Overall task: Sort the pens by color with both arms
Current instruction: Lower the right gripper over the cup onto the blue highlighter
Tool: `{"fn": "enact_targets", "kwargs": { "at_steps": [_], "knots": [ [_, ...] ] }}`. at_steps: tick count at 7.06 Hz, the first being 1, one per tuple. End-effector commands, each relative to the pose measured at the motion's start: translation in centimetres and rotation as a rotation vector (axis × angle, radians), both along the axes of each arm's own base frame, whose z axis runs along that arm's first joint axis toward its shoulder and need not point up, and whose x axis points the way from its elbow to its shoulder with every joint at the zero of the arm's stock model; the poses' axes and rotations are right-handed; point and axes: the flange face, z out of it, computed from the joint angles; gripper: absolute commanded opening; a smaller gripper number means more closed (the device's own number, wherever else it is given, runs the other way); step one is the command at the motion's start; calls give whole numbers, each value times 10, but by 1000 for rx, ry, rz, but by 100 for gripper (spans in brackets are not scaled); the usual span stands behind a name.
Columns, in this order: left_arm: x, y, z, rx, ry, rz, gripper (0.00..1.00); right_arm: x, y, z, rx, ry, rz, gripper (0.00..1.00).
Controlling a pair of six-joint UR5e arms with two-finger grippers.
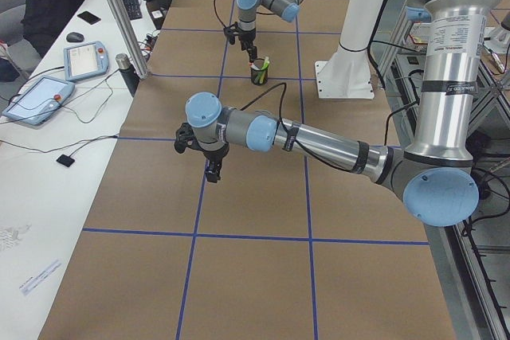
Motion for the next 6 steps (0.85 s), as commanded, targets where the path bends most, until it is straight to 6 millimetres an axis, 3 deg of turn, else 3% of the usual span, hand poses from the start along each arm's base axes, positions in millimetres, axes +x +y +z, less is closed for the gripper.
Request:
{"fn": "enact_targets", "kwargs": {
  "at_steps": [1,3,6],
  "knots": [
    [0,0,-1,2,0,0,99,8,-8,8,6,5,0,99],
    [-1,1,-3,6,1,-1,99,20,-13,24,14,15,-14,99],
    [0,2,-6,2,4,-7,99,34,-10,26,33,0,-19,99]
  ]
}}
